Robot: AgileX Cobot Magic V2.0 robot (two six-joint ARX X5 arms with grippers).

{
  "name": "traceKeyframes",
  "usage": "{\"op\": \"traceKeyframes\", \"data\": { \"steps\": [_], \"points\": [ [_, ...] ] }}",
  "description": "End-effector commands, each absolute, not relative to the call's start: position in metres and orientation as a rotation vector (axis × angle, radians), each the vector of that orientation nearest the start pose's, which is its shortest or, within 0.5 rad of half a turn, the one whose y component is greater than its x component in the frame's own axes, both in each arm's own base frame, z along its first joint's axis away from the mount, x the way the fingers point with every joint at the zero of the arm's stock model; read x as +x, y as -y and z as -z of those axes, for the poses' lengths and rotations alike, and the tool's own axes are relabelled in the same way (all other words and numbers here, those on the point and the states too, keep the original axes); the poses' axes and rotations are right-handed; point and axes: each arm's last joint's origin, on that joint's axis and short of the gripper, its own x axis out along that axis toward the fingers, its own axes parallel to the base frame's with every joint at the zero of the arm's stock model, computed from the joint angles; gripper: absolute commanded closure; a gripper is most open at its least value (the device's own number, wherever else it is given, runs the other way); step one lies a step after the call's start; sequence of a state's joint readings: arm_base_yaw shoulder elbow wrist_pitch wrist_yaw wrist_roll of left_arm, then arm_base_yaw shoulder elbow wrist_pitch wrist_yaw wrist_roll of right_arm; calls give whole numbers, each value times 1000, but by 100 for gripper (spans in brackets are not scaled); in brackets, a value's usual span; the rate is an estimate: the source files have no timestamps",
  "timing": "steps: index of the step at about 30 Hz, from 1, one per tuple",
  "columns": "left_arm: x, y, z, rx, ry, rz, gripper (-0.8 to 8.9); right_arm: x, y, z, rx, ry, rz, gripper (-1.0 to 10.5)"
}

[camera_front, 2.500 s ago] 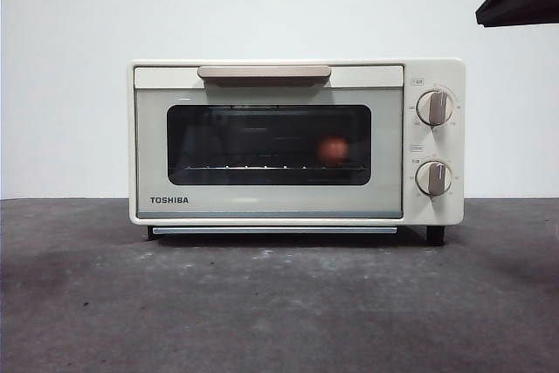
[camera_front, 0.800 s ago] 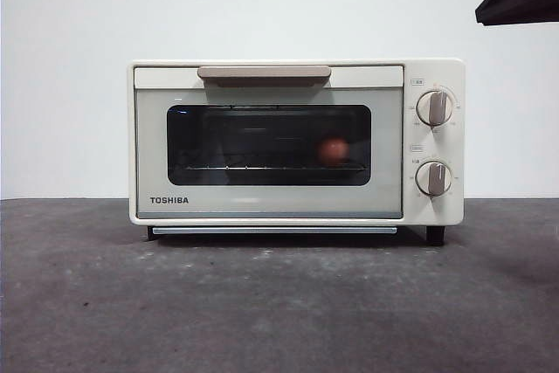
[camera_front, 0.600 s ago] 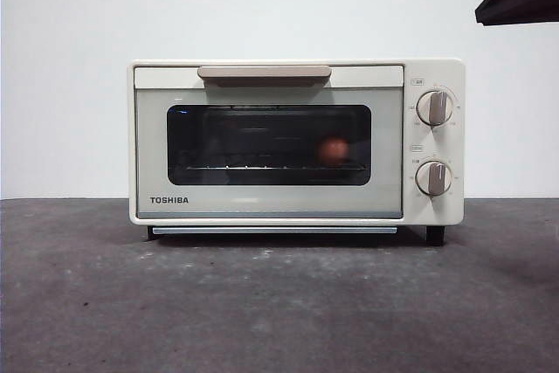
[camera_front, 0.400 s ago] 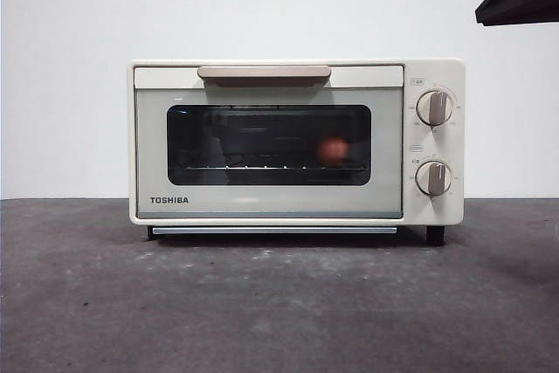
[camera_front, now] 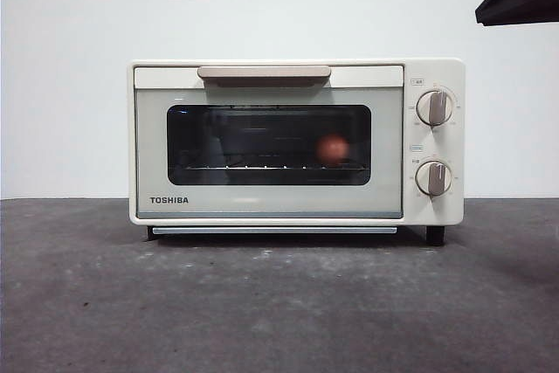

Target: Eggoven

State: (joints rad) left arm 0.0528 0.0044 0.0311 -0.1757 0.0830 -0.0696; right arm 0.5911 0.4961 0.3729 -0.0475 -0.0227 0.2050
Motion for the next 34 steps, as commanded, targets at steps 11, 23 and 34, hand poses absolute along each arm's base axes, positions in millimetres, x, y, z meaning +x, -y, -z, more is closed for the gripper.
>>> {"op": "traceKeyframes", "data": {
  "steps": [11, 23, 34],
  "points": [
    [96, -3, -147, -85, -180, 23, 806, 106, -40, -250, 116, -121, -378, 944],
    [96, -3, -147, -85, -180, 23, 806, 93, -3, -206, 68, 22, -49, 944],
    [96, -3, -147, -85, -180, 23, 806, 96, -2, -153, 102, -133, -36, 944]
  ]
}}
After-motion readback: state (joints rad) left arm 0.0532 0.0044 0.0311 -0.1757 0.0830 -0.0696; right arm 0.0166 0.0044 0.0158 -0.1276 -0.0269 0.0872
